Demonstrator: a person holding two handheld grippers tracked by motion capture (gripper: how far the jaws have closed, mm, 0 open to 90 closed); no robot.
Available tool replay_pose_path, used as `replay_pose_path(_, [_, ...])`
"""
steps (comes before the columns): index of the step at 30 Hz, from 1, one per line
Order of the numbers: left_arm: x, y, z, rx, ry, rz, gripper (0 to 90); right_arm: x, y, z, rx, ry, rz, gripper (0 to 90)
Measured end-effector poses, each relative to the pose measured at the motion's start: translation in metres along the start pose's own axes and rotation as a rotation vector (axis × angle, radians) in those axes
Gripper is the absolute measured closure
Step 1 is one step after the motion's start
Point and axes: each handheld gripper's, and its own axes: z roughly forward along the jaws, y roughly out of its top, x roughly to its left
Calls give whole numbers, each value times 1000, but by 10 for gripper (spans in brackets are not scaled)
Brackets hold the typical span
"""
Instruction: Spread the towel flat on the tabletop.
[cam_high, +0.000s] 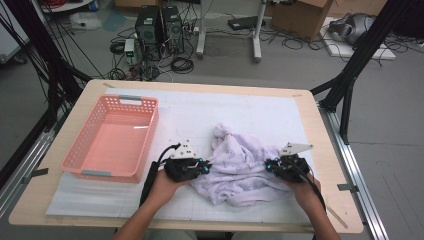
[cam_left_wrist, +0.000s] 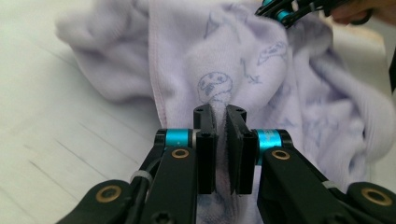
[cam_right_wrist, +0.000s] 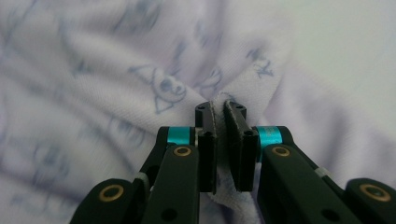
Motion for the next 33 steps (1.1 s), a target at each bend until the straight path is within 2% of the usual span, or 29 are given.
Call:
replay_pose_path(4, [14,22,-7,-91,33,-25,830,-23,22,0,-107,-38,42,830])
replay_pose_path(7, [26,38,-9,-165,89,-38,836,-37,42,6,-161,-63,46,829])
replay_pose_path(11, [41,47,-4,-173,164,-46,849,-56,68,19,-201,-109,74,831])
replay_pose_path(14, [52,44,3,-186,233,-54,856,-65,86,31,-221,-160,84,833])
replay_pose_path(16, [61,40,7,-196,270,-77,855,-67,98,39,-218,-198,82,834])
replay_pose_path(18, [67,36,11,-190,277,-117,839,-65,107,47,-211,-237,72,833])
replay_pose_path(19, [69,34,12,-179,276,-131,792,-64,110,50,-204,-247,70,832])
replay_pose_path(22, [70,31,10,-158,251,-161,520,-60,112,56,-197,-235,87,782])
replay_pose_path(24, [66,26,5,-165,243,-148,425,-59,109,54,-202,-193,106,681])
replay_pose_path(25, [63,23,2,-172,246,-136,410,-57,106,51,-207,-179,109,631])
replay_pose_path(27, [59,18,-2,-154,230,-125,375,-51,100,44,-229,-170,105,579])
replay_pose_path(28, [57,14,-4,-160,229,-124,362,-47,95,39,-239,-143,98,560])
replay_pose_path(33, [47,-2,-8,-156,199,-124,345,-26,72,16,-248,-95,37,461])
